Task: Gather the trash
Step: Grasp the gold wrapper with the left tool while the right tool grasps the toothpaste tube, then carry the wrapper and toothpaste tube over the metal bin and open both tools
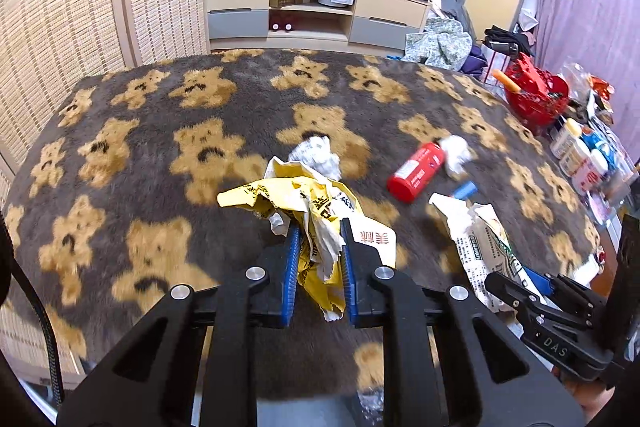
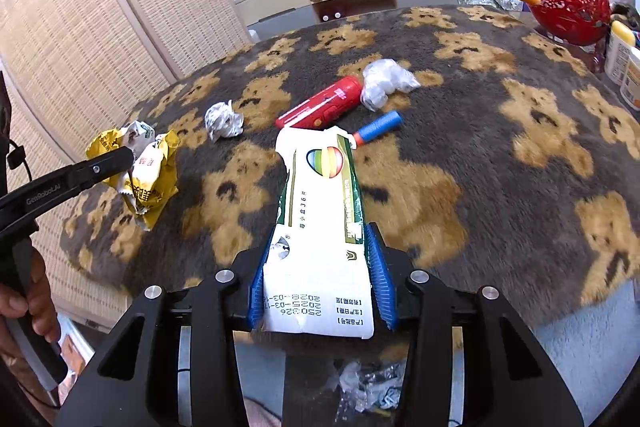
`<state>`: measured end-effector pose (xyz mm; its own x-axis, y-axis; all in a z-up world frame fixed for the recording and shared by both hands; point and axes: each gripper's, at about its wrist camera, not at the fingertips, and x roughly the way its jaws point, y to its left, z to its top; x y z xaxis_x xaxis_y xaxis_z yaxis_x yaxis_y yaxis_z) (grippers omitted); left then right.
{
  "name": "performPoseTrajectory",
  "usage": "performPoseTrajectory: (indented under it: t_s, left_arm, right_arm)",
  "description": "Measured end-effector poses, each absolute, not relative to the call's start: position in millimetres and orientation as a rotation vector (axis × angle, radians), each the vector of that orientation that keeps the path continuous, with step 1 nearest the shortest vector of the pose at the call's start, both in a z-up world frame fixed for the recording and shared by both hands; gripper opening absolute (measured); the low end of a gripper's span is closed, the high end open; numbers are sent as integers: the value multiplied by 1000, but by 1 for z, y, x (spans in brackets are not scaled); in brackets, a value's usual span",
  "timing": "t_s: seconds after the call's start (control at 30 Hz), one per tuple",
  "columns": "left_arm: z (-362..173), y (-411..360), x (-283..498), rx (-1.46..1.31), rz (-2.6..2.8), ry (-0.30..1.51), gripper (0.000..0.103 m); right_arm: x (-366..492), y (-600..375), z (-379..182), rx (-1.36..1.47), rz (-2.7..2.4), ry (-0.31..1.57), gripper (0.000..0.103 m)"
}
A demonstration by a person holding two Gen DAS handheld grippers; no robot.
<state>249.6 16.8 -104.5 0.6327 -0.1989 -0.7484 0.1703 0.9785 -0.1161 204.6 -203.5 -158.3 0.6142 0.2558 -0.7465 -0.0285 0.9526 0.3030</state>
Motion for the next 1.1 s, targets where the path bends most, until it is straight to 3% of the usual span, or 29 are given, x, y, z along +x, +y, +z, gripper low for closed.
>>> performPoseTrajectory:
  t_s: [0.43,0.77,1.1]
  left_arm:
    - [-130,-16,135,-54,-298,902,18]
    - [-201,-40,77,-66,-348,1015,17]
    - [-280,-63,71,-50,-393,1155,17]
  right_arm:
    - [109,-232,-156,254,171,907,44]
    - [66,-235,-210,245,173,1042,44]
    - [78,-238,-273,279,128,1158,44]
